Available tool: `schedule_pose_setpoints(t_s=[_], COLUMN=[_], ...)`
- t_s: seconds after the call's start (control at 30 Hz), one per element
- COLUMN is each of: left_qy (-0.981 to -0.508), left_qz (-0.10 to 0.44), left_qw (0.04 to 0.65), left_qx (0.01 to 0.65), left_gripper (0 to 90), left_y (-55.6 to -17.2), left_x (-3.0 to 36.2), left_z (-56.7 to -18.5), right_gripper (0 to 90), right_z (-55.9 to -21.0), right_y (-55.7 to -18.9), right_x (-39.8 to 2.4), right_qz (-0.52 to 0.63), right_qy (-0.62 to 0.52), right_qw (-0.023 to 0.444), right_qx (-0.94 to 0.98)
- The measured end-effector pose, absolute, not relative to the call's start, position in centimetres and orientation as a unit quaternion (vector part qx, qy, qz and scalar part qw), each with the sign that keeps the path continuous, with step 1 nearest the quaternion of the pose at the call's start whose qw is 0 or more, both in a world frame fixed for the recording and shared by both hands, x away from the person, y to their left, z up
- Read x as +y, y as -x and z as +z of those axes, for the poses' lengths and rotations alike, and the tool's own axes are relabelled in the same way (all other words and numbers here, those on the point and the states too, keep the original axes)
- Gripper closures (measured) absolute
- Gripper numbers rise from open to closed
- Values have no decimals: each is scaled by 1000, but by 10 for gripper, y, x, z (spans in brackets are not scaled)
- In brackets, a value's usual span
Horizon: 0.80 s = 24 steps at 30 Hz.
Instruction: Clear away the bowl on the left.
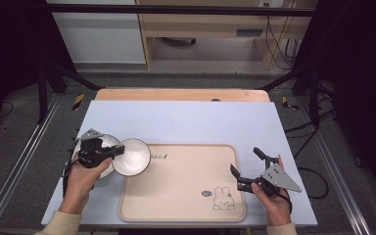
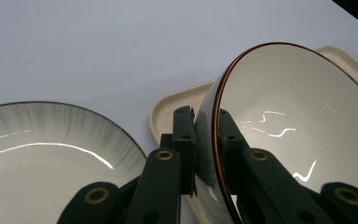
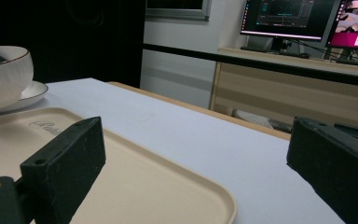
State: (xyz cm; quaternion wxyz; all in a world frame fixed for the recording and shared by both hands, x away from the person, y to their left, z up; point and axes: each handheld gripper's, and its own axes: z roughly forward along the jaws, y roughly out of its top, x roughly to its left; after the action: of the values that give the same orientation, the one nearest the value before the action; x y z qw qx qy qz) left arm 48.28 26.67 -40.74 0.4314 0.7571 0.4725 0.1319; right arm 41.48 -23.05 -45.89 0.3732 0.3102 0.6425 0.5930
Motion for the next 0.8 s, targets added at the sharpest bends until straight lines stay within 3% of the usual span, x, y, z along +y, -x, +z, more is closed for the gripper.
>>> schedule_pose_setpoints(t_s=[0.47, 0.8], left_qy=[-777, -814], left_qz=[111, 99], left_qw=[426, 396], left_qx=[450, 414], left_gripper=[817, 817], left_y=[-480, -493], left_x=[243, 196], left_z=[-413, -419], right_gripper=[46, 53], right_z=[-461, -462], right_y=[-409, -408], right_x=[-226, -232], right_qz=[578, 570], right_qy=[-295, -307], right_qw=[372, 373], right_qx=[664, 664])
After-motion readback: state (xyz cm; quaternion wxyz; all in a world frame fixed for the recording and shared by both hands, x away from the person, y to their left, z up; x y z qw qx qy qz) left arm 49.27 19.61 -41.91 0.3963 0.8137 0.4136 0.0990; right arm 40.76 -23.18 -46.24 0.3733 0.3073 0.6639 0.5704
